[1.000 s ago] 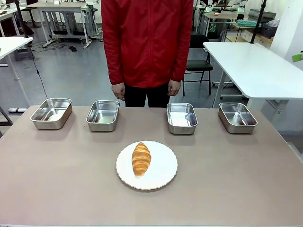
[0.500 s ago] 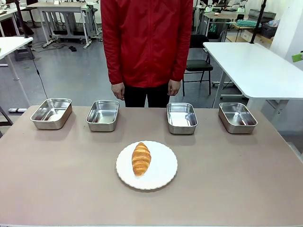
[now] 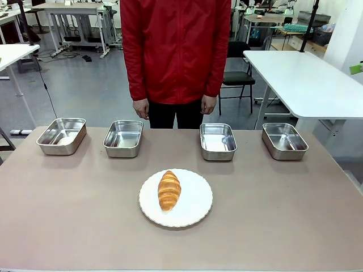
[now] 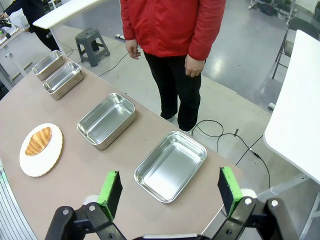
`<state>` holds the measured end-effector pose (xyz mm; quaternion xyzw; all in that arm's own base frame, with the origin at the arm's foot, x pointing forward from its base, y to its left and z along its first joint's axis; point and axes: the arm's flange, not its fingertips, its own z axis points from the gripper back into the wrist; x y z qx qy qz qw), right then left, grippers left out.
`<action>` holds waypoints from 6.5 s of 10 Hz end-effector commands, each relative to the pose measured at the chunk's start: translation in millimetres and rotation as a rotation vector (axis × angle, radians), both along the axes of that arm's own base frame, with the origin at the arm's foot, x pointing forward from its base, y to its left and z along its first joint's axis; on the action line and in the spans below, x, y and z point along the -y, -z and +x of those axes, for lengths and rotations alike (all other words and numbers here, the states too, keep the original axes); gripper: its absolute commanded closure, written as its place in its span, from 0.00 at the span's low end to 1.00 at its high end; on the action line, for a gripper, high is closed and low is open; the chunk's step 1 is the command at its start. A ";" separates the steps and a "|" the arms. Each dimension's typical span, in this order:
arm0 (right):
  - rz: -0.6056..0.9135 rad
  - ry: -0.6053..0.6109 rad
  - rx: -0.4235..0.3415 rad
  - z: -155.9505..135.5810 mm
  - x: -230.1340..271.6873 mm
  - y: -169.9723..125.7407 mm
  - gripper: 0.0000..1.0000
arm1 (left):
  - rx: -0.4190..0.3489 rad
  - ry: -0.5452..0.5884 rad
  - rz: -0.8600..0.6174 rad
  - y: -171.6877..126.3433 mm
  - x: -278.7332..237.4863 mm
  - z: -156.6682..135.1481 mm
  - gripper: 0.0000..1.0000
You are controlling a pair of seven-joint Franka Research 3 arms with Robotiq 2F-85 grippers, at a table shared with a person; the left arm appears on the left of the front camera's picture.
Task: Place the bread in the container.
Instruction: Place the Butter Roll into the Airtight Container indicated by the human.
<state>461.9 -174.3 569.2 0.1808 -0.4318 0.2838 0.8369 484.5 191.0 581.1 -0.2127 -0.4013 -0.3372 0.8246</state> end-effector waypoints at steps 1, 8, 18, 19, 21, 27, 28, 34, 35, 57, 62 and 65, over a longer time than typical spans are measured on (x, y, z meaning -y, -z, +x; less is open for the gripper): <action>0.002 -0.003 0.004 -0.3 -0.6 -1.1 0.00 | 0.009 0.013 -0.008 0.1 -0.4 -0.9 0.00; 0.002 -0.003 0.004 -0.3 -0.6 -1.1 0.00 | 0.009 0.013 -0.008 0.1 -0.4 -0.9 0.00; 0.002 -0.003 0.004 -0.3 -0.6 -1.1 0.00 | 0.009 0.013 -0.008 0.1 -0.4 -0.9 0.00; 0.002 -0.003 0.004 -0.3 -0.6 -1.1 0.00 | 0.009 0.013 -0.008 0.1 -0.4 -0.9 0.00; 0.002 -0.003 0.004 -0.3 -0.6 -1.1 0.00 | 0.009 0.013 -0.008 0.1 -0.4 -0.9 0.00; 0.002 -0.003 0.004 -0.3 -0.6 -1.1 0.00 | 0.009 0.013 -0.008 0.1 -0.4 -0.9 0.00; 0.002 -0.003 0.004 -0.3 -0.6 -1.1 0.00 | 0.009 0.013 -0.008 0.1 -0.4 -0.9 0.00; 0.002 -0.003 0.004 -0.3 -0.6 -1.1 0.00 | 0.009 0.013 -0.008 0.1 -0.4 -0.9 0.00; 0.002 -0.003 0.004 -0.3 -0.6 -1.1 0.00 | 0.009 0.013 -0.008 0.1 -0.4 -0.9 0.00; 0.002 -0.003 0.004 -0.3 -0.6 -1.1 0.00 | 0.009 0.013 -0.008 0.1 -0.4 -0.9 0.00; 0.002 -0.003 0.004 -0.3 -0.6 -1.1 0.00 | 0.009 0.013 -0.008 0.1 -0.4 -0.9 0.00; 0.002 -0.003 0.004 -0.3 -0.6 -1.1 0.00 | 0.009 0.013 -0.008 0.1 -0.4 -0.9 0.00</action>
